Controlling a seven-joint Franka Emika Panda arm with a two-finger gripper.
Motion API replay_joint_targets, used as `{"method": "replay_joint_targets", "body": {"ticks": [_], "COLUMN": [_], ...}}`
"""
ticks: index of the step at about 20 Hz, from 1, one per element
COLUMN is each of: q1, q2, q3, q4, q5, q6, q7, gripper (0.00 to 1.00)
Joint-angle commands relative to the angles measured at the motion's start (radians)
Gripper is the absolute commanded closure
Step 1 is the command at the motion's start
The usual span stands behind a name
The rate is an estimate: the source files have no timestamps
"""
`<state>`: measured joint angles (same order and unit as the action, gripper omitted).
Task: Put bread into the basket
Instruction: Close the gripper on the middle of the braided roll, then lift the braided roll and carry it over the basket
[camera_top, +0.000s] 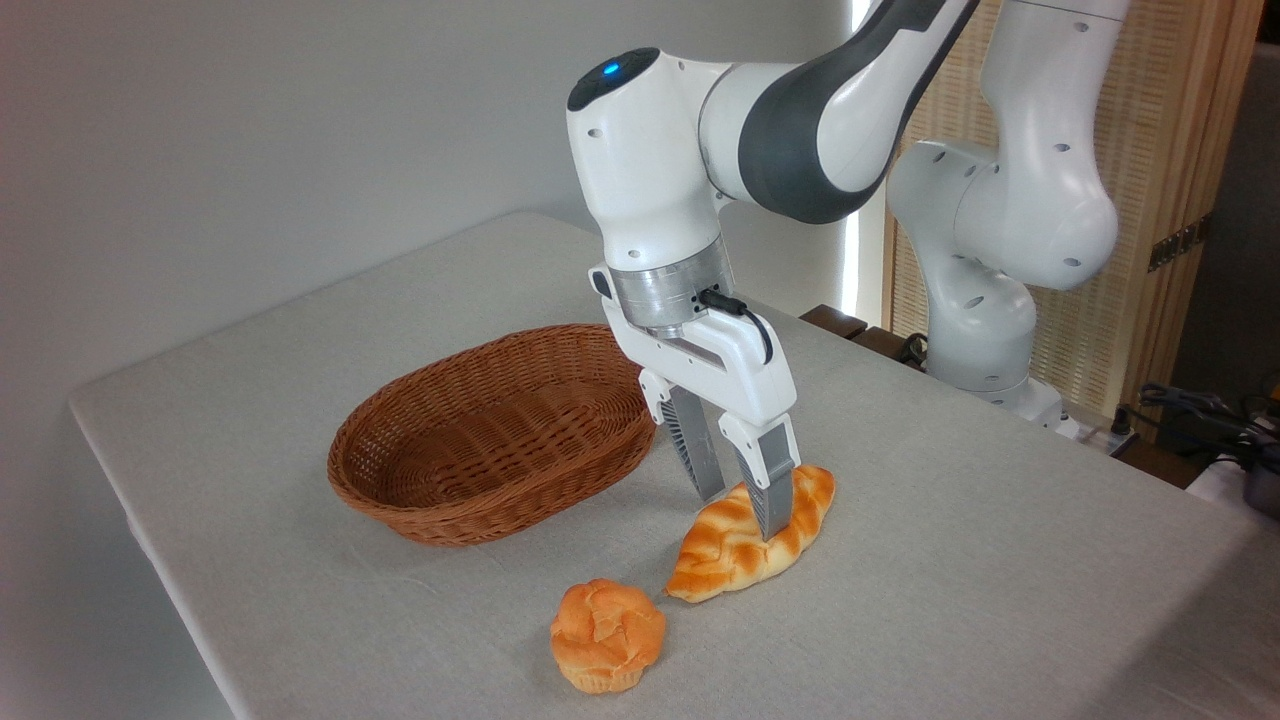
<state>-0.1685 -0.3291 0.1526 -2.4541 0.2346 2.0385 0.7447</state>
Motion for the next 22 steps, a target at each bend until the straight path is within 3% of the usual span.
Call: {"method": "replay_joint_targets", "body": {"ticks": [1,5,7,14,22], "q1": [-0.014,-0.014,-0.016,-0.019,-0.029], "q2": [0.001,0.002,0.002,0.002,-0.004], "q3": [0.019,0.019,0.019,0.019,0.019], "q4": [-0.013,-0.028,-0.028,-0.026,-0.02], "q5": [0.017,0.017,0.017,0.017,0.019], "q6": [0.019,0.017,0.017,0.015,0.015], "q7": [0.007,0.004,0.005,0.01,0.015], "gripper": [0.04,0.46,0.56,0.61,0.76]}}
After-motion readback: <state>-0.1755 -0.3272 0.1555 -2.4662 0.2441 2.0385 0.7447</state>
